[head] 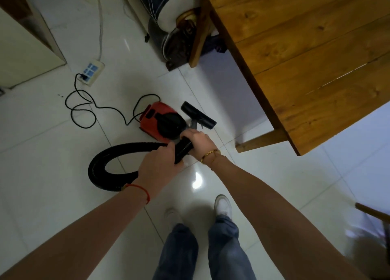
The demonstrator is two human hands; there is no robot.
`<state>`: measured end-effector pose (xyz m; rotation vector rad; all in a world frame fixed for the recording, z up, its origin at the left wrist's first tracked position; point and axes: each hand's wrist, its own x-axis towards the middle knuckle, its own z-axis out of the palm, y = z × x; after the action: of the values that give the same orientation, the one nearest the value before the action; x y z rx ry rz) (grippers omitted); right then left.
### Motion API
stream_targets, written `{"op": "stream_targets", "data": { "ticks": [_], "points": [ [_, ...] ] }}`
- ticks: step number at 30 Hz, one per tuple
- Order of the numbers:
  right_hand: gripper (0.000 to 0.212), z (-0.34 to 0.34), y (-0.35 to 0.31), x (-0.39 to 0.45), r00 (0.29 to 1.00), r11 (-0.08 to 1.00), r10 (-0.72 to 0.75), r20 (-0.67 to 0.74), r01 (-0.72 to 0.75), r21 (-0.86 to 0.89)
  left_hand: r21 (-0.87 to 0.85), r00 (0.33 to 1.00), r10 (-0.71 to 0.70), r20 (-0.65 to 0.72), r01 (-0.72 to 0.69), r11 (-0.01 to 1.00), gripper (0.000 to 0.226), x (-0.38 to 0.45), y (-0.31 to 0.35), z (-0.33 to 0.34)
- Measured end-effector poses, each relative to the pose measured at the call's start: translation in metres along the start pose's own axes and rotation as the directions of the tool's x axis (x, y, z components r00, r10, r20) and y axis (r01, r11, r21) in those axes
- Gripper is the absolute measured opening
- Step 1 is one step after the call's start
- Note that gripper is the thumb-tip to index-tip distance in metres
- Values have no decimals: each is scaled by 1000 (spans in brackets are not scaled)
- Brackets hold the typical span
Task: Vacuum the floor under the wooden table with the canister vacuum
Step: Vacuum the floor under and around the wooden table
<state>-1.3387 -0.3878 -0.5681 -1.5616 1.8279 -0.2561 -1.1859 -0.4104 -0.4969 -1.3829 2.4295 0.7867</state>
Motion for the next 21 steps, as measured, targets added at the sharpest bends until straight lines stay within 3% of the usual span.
{"op": "stream_targets", "data": {
  "ticks": [9, 21],
  "points": [
    [34, -7, -1, 20, 999, 999, 21, -27, -22, -46, 92, 999, 48, 3, -48, 995, 28, 23, -10, -9],
    [31, -58, 38, 112, 999, 994, 0, -39, -4, -105, 71, 999, 16, -36, -13, 997, 32, 124, 8, -34]
  ]
}}
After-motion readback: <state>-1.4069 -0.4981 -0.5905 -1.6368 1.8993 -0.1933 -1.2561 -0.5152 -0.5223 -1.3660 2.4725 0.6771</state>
